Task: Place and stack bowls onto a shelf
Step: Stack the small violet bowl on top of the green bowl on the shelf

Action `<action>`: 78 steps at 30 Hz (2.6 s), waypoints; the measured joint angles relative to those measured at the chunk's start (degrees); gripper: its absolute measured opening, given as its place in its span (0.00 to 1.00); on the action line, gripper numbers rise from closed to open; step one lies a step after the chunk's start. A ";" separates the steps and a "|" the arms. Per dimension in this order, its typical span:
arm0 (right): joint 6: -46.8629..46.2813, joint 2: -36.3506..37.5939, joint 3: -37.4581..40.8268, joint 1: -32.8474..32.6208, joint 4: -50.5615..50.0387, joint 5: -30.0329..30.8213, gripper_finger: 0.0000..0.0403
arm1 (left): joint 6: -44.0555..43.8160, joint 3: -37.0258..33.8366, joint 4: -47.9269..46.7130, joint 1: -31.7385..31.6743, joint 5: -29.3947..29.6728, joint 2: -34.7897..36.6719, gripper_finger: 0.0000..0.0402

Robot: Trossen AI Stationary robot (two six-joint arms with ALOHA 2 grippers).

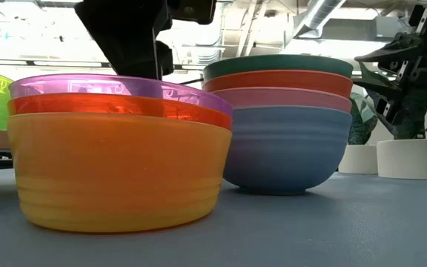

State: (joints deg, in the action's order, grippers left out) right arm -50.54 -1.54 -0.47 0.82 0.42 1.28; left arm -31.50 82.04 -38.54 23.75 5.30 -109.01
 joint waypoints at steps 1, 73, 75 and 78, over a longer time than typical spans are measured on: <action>-0.01 0.00 0.00 0.00 -0.01 0.00 0.47 | -0.36 -0.02 -0.02 0.00 -0.04 0.00 0.38; 1.51 -0.02 0.00 0.00 0.01 0.02 0.47 | 0.60 -0.90 0.52 -0.59 -0.04 0.11 0.28; 1.51 -0.02 0.00 0.00 0.01 0.02 0.47 | 1.08 -0.90 0.52 -0.59 -0.11 0.11 0.24; 1.51 -0.02 0.00 0.00 0.01 0.02 0.47 | 1.91 -0.92 0.48 -0.62 -0.09 0.11 0.17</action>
State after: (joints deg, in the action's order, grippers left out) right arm -49.04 -1.56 -0.47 0.82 0.43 1.30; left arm -29.59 81.12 -38.06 23.13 5.21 -108.90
